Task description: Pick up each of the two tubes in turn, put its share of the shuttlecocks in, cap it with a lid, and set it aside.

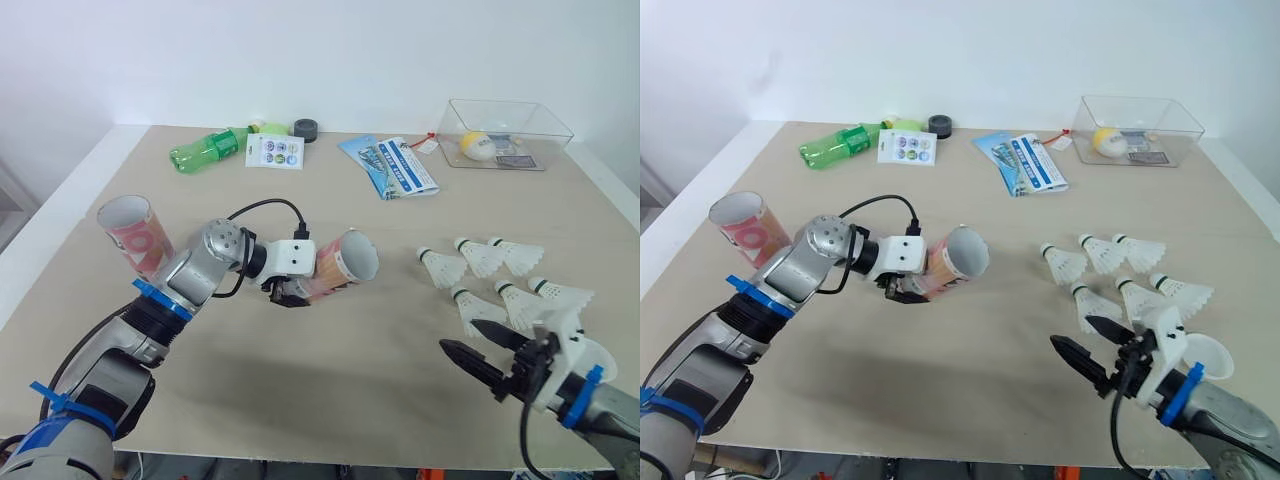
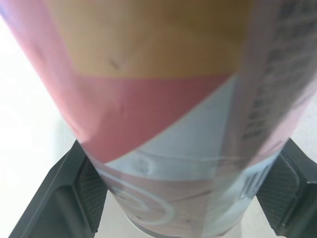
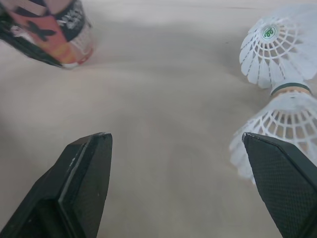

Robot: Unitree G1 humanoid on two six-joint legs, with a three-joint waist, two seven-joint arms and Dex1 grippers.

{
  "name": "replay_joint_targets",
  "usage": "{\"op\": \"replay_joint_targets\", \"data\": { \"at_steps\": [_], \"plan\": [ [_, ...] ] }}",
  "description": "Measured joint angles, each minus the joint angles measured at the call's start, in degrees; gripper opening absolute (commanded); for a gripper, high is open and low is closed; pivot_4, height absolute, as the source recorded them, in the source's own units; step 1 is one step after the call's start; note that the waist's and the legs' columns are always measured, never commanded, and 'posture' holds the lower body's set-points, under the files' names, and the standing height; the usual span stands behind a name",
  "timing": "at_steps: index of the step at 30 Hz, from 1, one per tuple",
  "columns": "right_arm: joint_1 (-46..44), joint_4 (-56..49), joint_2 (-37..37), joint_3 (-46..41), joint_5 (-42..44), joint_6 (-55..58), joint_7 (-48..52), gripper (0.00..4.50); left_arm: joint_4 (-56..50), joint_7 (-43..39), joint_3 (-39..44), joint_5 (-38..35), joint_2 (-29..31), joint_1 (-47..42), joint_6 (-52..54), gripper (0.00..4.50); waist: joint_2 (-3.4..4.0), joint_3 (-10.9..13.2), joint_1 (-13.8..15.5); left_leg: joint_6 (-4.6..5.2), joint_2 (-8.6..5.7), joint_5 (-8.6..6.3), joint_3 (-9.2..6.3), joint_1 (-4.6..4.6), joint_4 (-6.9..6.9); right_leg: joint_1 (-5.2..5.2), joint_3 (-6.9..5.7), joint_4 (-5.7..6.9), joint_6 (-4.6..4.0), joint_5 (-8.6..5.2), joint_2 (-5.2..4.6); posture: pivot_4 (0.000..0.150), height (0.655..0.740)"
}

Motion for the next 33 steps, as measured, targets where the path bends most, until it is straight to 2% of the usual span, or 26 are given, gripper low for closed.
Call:
{"op": "replay_joint_targets", "data": {
  "at_steps": [9,12,19,20,30,33],
  "plan": [
    [-6.6,6.2,1.3,3.5,-5.7,-0.7,-5.6,4.50,-0.1,-0.4,0.7,1.0,-1.4,0.0,0.7,3.74,0.02,0.0,0.4,0.00,-0.06,0.00,-0.04,-0.06,0.00,-0.01,-0.01,-0.01,0.08,-0.04,-0.04,0.150,0.7400],
    [-6.8,7.1,1.5,3.6,-6.9,-0.8,-6.6,3.78,-0.5,-0.4,0.9,1.0,-1.5,0.3,1.2,3.69,0.02,0.0,0.5,0.00,-0.07,0.00,-0.04,-0.07,-0.01,-0.01,0.00,-0.01,0.10,-0.05,-0.04,0.150,0.7400],
    [-6.9,7.3,1.8,3.7,-8.7,-1.0,-8.2,0.36,-0.8,0.0,1.2,1.2,-1.8,0.7,1.3,3.69,0.03,0.0,0.5,0.00,-0.07,0.00,-0.04,-0.07,0.00,-0.01,-0.01,-0.01,0.12,-0.04,-0.04,0.150,0.7400],
    [-6.9,7.3,1.9,3.7,-8.8,-1.0,-8.2,0.04,-0.8,0.0,1.2,1.4,-2.0,0.7,1.2,3.69,0.03,0.0,0.5,0.00,-0.07,0.00,-0.04,-0.07,0.00,0.00,-0.01,-0.01,0.12,-0.04,-0.04,0.150,0.7400],
    [-4.3,5.3,1.0,2.8,-9.7,-2.7,-6.6,0.04,1.7,0.0,1.4,1.9,-3.4,0.0,-0.7,3.69,0.04,0.0,0.5,0.00,-0.09,0.00,-0.05,-0.07,0.01,0.02,0.01,-0.01,0.17,-0.03,-0.05,0.150,0.7400],
    [-3.8,1.2,-3.0,1.0,-9.4,-4.1,-2.9,0.04,3.5,-0.7,1.6,1.9,-4.0,-0.8,-1.6,3.69,0.14,0.0,0.5,0.00,-0.11,0.00,-0.05,-0.08,0.10,0.02,0.01,0.00,0.20,-0.01,-0.05,0.150,0.7400]
  ]
}}
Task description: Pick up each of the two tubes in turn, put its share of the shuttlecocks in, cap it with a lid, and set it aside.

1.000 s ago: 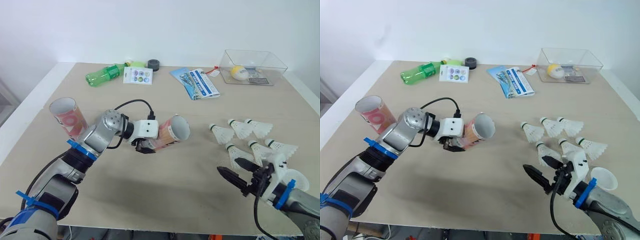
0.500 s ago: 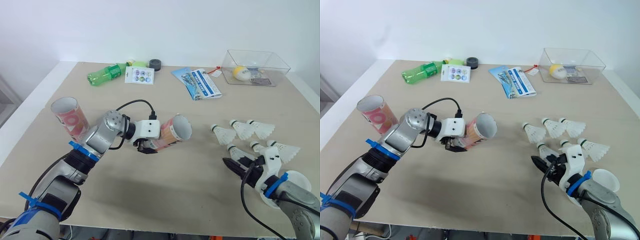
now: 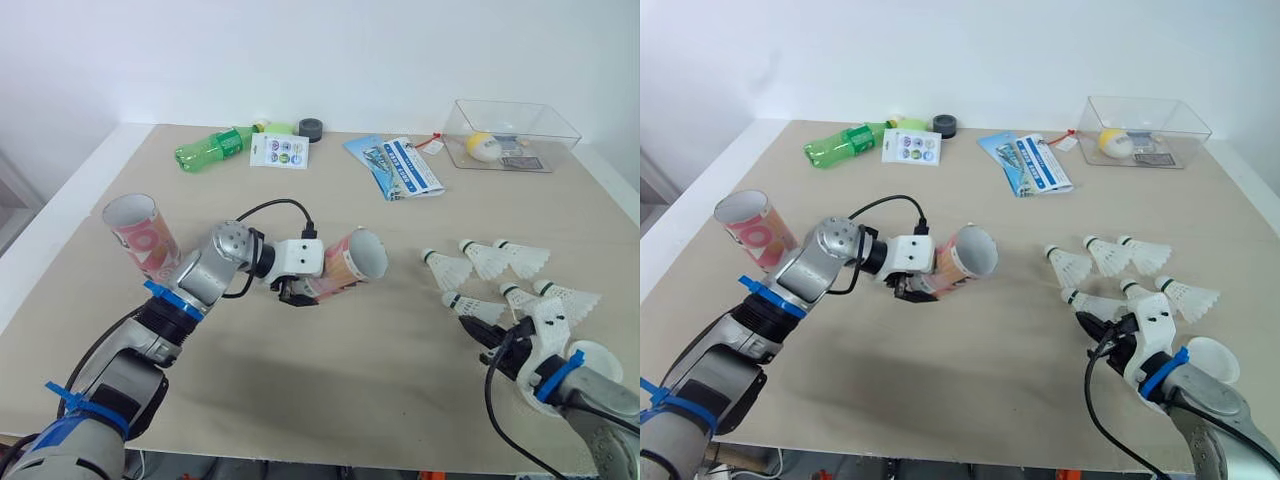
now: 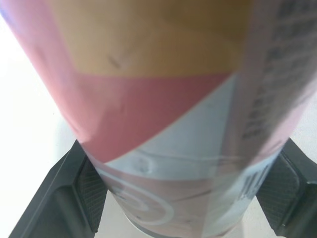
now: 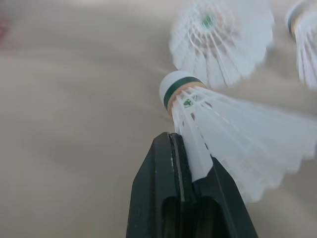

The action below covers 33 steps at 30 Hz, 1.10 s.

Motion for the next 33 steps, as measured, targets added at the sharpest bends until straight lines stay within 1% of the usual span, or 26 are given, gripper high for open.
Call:
{"op": "replay_joint_targets", "data": {
  "at_steps": [4,6,9,10,12,18,23,25,28,31,32,33],
  "plan": [
    [-2.1,-4.7,-5.0,-4.1,2.0,-2.1,4.9,0.04,1.6,-0.6,0.6,-0.4,-1.0,-0.4,-0.2,3.69,0.00,0.0,0.0,0.00,0.00,0.00,-0.01,0.00,0.04,0.03,-0.01,0.00,0.01,0.00,0.00,0.150,0.7400],
    [-5.2,-6.2,-7.9,-4.9,2.9,-2.9,6.6,0.04,2.3,-1.4,0.7,-1.0,-1.8,-0.5,-0.1,3.69,-0.01,0.0,0.0,0.00,-0.01,0.00,-0.02,-0.02,0.06,0.03,-0.01,-0.01,0.02,0.01,0.00,0.150,0.7400],
    [-11.7,-6.6,-13.1,-3.9,1.4,-6.0,9.5,0.04,2.7,-2.3,0.8,-1.4,-2.3,-0.8,0.2,3.69,0.10,0.1,-0.1,0.00,-0.01,0.00,0.03,-0.06,0.06,-0.03,0.03,-0.02,0.11,0.06,0.00,0.150,0.7400],
    [-15.5,-6.4,-15.5,-2.2,-0.1,-8.0,10.9,0.04,2.9,-2.6,0.8,-1.6,-2.5,-0.8,0.4,3.69,0.12,0.1,-0.2,0.00,0.00,0.00,0.02,-0.05,0.07,-0.03,0.02,-0.01,0.26,0.15,0.01,0.150,0.7400],
    [-21.7,-6.4,-19.3,1.3,-2.9,-12.3,13.7,0.04,3.0,-3.4,0.7,-2.1,-3.4,-1.0,1.3,3.69,0.13,0.1,-0.1,0.00,0.00,0.00,-0.06,-0.07,0.04,-0.03,-0.07,-0.02,0.28,0.15,0.02,0.150,0.7400],
    [-33.8,-1.1,-23.6,13.5,-9.4,-21.5,22.4,0.04,2.5,-5.0,0.7,-3.5,-4.2,-1.4,4.3,3.69,0.17,0.2,-0.2,0.01,0.01,-0.01,-0.08,-0.40,0.03,-0.34,-0.10,-0.03,0.27,0.12,0.02,0.150,0.7400],
    [-39.9,5.2,-24.7,19.7,-14.6,-28.2,27.9,0.04,1.9,-5.0,0.8,-3.9,-4.3,-1.5,6.8,3.69,0.24,0.3,-0.3,0.03,0.02,-0.03,-0.04,-0.41,0.05,-0.37,-0.09,-0.02,0.25,0.11,0.02,0.150,0.7400],
    [-43.9,7.4,-24.2,22.8,-16.4,-30.4,29.5,0.04,1.4,-4.8,0.8,-3.9,-4.4,-1.5,7.6,3.69,0.43,0.4,-0.4,0.03,0.02,-0.03,-0.03,-0.40,0.08,-0.38,-0.08,-0.01,0.25,0.15,0.02,0.150,0.7400],
    [-48.1,9.3,-22.3,25.9,-17.8,-32.2,31.2,0.04,1.1,-4.5,0.7,-3.9,-4.9,-1.4,8.0,3.69,0.45,0.4,-0.5,0.03,0.04,-0.03,-0.06,-0.40,0.08,-0.40,-0.09,0.02,0.23,0.15,0.05,0.150,0.7400],
    [-50.4,10.3,-20.9,27.7,-18.4,-32.3,32.1,0.94,0.9,-3.9,0.7,-4.0,-5.1,-1.4,8.7,3.69,0.47,0.4,-0.6,0.03,0.04,-0.03,-0.06,-0.42,0.07,-0.40,-0.09,0.02,0.22,0.15,0.05,0.150,0.7400],
    [-50.8,10.3,-20.3,27.7,-18.4,-32.0,32.2,1.31,0.9,-3.9,0.7,-4.0,-5.2,-1.4,8.7,3.69,0.47,0.4,-0.6,0.03,0.04,-0.03,-0.06,-0.42,0.07,-0.40,-0.09,0.02,0.20,0.15,0.05,0.150,0.7400],
    [-51.1,10.2,-19.9,27.7,-18.3,-31.4,32.4,1.77,0.9,-3.8,0.7,-4.0,-5.2,-1.4,8.7,3.69,0.47,0.4,-0.6,0.03,0.04,-0.03,-0.06,-0.42,0.07,-0.40,-0.09,0.02,0.18,0.16,0.05,0.150,0.7400]
  ]
}}
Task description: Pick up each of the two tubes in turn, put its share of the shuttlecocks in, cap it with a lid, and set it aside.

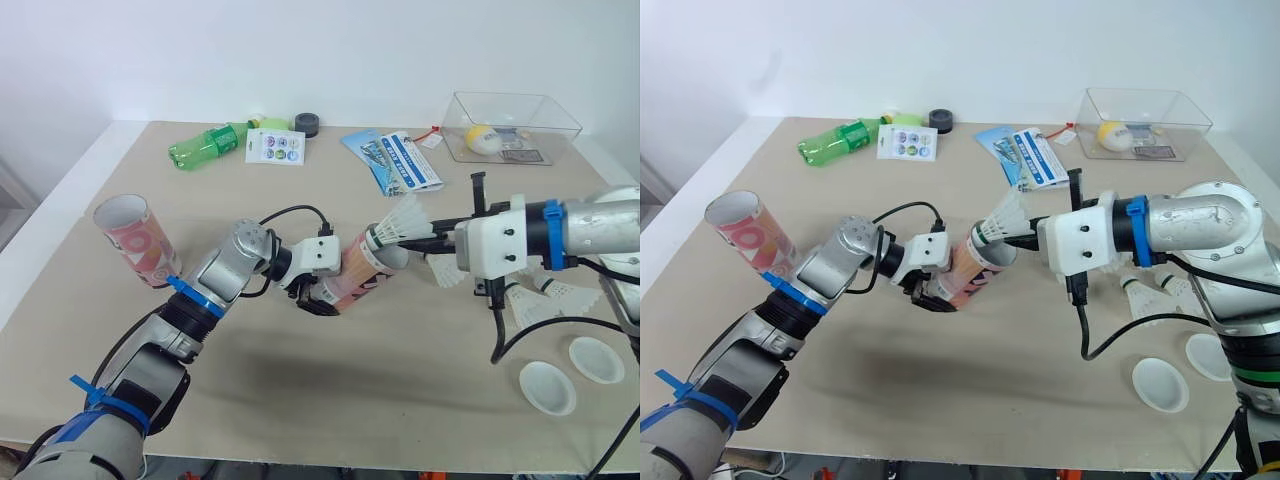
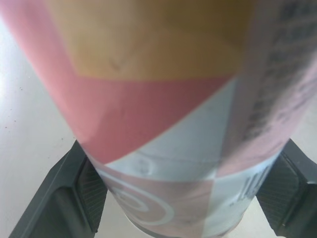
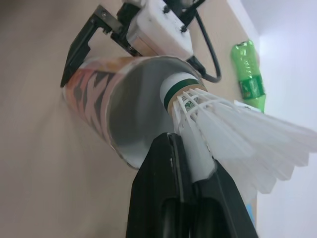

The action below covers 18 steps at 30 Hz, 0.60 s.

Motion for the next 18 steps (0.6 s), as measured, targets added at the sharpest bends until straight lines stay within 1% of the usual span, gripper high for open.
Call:
{"op": "replay_joint_targets", "data": {
  "at_steps": [3,4,5,6,8,9,12,14,16,17,18],
  "plan": [
    [-0.6,-0.7,0.3,-0.1,1.3,2.2,0.5,3.14,0.0,0.7,0.0,0.0,-0.2,0.0,0.2,3.69,0.00,0.0,0.0,0.00,0.00,0.00,0.00,0.00,0.00,0.01,0.00,0.00,-0.04,0.03,-0.01,0.150,0.7400],
    [-0.6,-0.9,0.3,-0.2,1.9,2.7,0.6,3.68,0.0,1.0,0.0,0.0,-0.2,0.0,0.3,3.69,0.00,0.0,0.0,0.00,0.00,0.00,0.00,0.00,0.00,0.01,0.00,0.00,-0.04,0.03,-0.01,0.150,0.7400],
    [-0.6,-1.3,0.4,-0.6,3.0,4.1,0.4,4.06,0.0,1.1,0.0,0.0,-0.2,0.0,0.3,3.69,0.01,0.0,0.0,0.00,0.00,0.00,0.00,0.00,0.01,0.00,0.00,0.01,-0.05,0.03,0.00,0.150,0.7400],
    [-0.6,-1.9,1.2,-2.3,6.1,7.5,-0.5,4.49,0.0,1.3,0.0,0.0,-0.2,0.0,0.2,3.69,0.01,0.0,0.0,0.00,0.00,0.00,-0.01,0.00,0.01,0.00,0.00,0.03,-0.07,0.05,0.00,0.150,0.7400],
    [-0.5,-3.2,2.1,-6.7,12.0,14.2,-3.3,4.49,0.1,1.4,0.0,0.0,-0.2,0.0,0.2,3.69,0.01,0.0,0.0,0.00,0.00,0.00,-0.04,0.00,0.02,0.01,-0.01,0.06,-0.28,0.17,0.00,0.150,0.7400],
    [0.2,-3.9,1.9,-11.0,15.9,20.0,-5.8,4.49,0.1,1.5,0.0,0.0,-0.2,0.0,0.2,3.69,0.00,0.0,0.1,0.00,0.00,0.00,-0.05,-0.01,0.02,0.02,-0.02,0.06,-0.33,0.20,0.00,0.150,0.7400],
    [4.6,-4.5,1.6,-18.1,20.0,28.5,-10.8,4.49,0.2,1.6,0.0,0.0,0.1,0.0,0.2,3.69,-0.03,0.0,0.1,0.00,-0.01,0.00,-0.11,-0.01,0.05,0.08,-0.07,0.05,-0.33,0.20,-0.01,0.150,0.7400],
    [11.0,-4.9,4.0,-23.7,21.9,35.1,-16.6,4.49,0.1,1.6,0.0,-0.1,0.4,0.0,0.2,3.69,-0.06,0.0,0.1,0.00,0.00,0.00,-0.13,0.00,0.08,0.09,-0.08,0.07,-0.34,0.20,0.01,0.150,0.7400],
    [21.3,-7.4,10.6,-28.9,22.6,41.7,-25.2,4.49,0.1,1.6,-0.1,-0.1,0.5,0.1,0.2,3.69,-0.20,-0.1,0.2,0.01,0.01,0.00,-0.30,0.00,0.05,0.12,-0.22,0.10,-0.41,0.14,0.07,0.150,0.7400],
    [25.0,-7.7,13.1,-29.0,22.6,43.8,-27.7,4.49,0.1,1.6,0.0,-0.2,0.8,0.1,0.2,3.69,-0.16,-0.1,0.1,0.01,0.02,0.00,-0.30,-0.01,0.06,0.09,-0.21,0.12,-0.42,0.14,0.07,0.150,0.7400],
    [30.0,-8.9,17.0,-29.1,22.6,46.1,-31.5,4.49,0.1,1.6,0.0,-0.3,0.9,0.1,0.1,3.69,0.06,-0.1,0.1,0.01,0.00,0.00,-0.25,-0.03,0.05,0.02,-0.15,0.20,-0.41,0.14,0.07,0.150,0.7400]
  ]
}}
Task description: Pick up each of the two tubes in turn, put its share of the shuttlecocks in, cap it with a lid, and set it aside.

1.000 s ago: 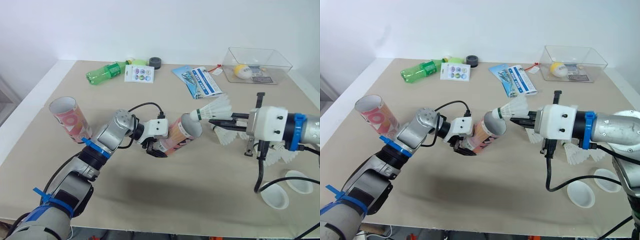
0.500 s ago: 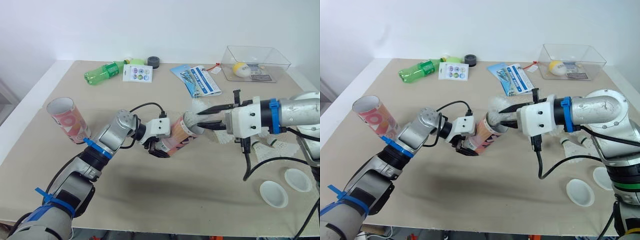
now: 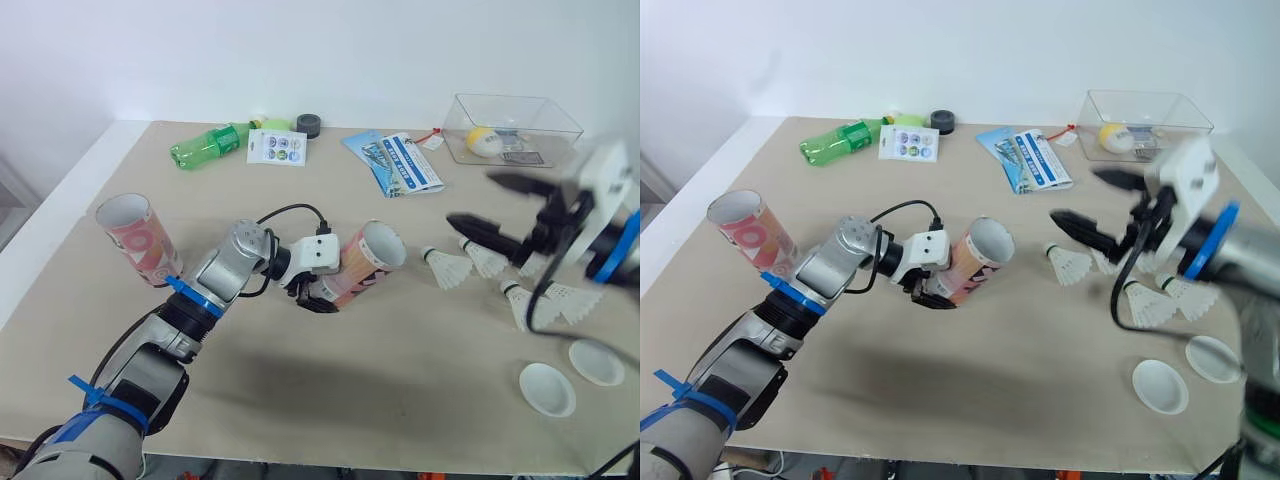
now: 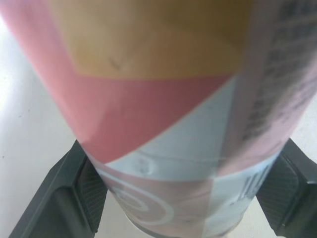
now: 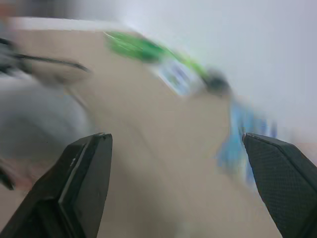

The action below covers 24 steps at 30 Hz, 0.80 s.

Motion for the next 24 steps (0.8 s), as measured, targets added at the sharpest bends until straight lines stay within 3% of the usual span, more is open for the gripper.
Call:
{"op": "replay_joint_targets", "data": {
  "at_steps": [3,11,24],
  "plan": [
    [4.7,-2.6,3.8,0.5,0.4,2.8,-4.6,4.49,0.0,0.1,0.1,0.0,0.5,0.0,0.0,3.69,0.58,0.0,-0.4,0.01,-0.06,0.02,0.19,0.08,0.09,-0.08,0.21,0.22,0.41,-0.22,-0.03,0.150,0.7400],
    [8.5,-3.9,6.9,2.3,0.3,2.0,-7.8,4.49,0.0,0.2,-0.4,0.0,0.4,0.0,0.1,3.69,0.30,0.1,-1.1,0.39,-0.01,0.29,0.19,0.21,0.12,-0.04,0.24,0.32,0.13,-0.05,0.06,0.150,0.7400],
    [-1.3,11.3,11.9,12.6,-6.8,-8.0,-8.6,4.49,-1.1,1.0,-0.4,-0.2,0.7,0.5,1.0,3.69,0.26,0.2,-1.1,0.49,-0.01,0.35,0.19,0.13,0.10,-0.11,0.22,0.30,0.39,0.12,0.08,0.150,0.7400]
  ]
}}
